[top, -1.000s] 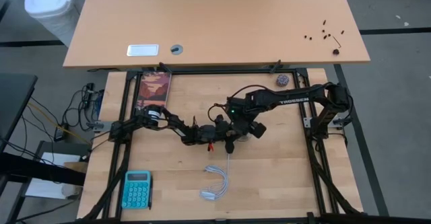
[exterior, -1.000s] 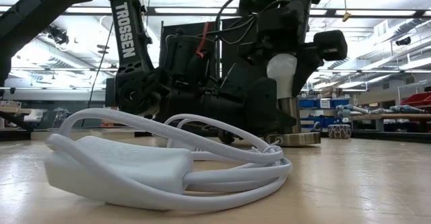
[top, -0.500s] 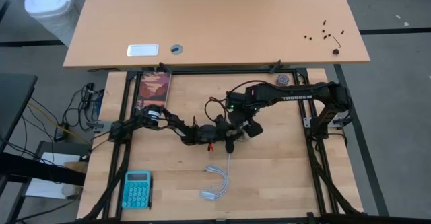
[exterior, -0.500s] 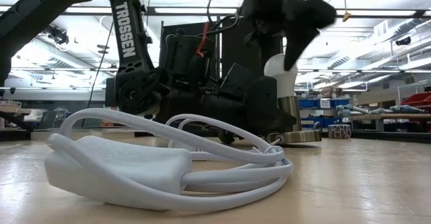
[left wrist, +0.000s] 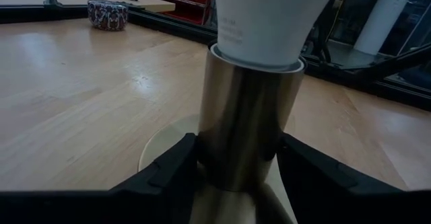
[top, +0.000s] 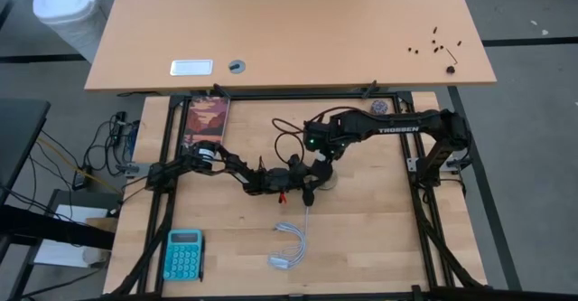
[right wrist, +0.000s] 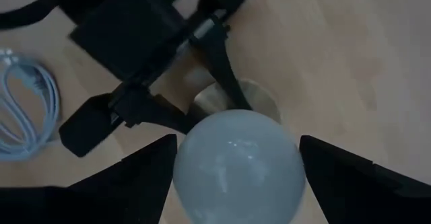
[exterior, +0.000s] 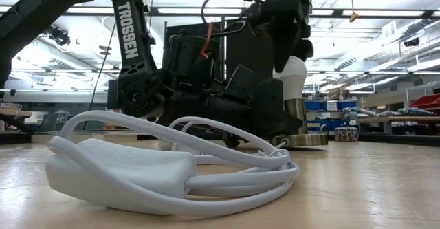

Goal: Screw lightbulb
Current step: Remove the lightbulb on the desk lamp

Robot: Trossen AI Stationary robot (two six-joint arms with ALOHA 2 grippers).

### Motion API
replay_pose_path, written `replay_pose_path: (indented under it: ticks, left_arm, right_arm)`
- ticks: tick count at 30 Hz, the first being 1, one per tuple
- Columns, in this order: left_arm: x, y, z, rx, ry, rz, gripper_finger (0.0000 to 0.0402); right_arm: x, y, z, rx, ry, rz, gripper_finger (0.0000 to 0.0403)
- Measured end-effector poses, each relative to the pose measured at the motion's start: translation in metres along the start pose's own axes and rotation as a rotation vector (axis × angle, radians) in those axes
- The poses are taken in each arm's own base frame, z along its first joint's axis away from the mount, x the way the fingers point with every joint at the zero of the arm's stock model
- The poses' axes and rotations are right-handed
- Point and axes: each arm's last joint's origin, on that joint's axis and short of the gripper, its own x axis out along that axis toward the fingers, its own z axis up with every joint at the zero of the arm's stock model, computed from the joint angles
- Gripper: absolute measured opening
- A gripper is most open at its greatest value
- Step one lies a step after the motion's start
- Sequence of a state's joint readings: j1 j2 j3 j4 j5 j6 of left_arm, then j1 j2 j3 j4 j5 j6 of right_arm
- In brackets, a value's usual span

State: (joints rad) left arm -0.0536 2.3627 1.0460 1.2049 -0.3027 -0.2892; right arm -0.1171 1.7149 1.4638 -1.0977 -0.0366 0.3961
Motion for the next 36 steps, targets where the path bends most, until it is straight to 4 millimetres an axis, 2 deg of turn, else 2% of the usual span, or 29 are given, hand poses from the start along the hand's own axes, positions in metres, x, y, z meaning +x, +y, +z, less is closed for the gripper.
replay_pose_path:
  ticks: [8,20,26,31,36]
  left_arm:
    - [0.000,0.000,-0.001,0.017,0.006,0.000,0.0198]
    - [0.000,0.000,-0.001,0.024,0.010,0.001,0.0198]
    - [0.000,0.000,-0.001,0.033,0.016,-0.001,0.0198]
    - [0.000,0.000,-0.001,0.033,0.016,-0.001,0.0198]
    - [0.000,0.000,-0.001,0.032,0.016,-0.001,0.0198]
  right_arm:
    - [0.026,-0.004,-0.009,0.188,0.037,0.019,0.0321]
    - [0.043,-0.014,-0.014,0.241,0.033,-0.007,0.0287]
    - [0.044,-0.020,-0.014,0.184,0.053,0.013,0.0247]
    - [0.044,-0.024,-0.012,0.065,0.062,0.044,0.0248]
    - [0.043,-0.025,-0.010,-0.079,0.048,0.064,0.0269]
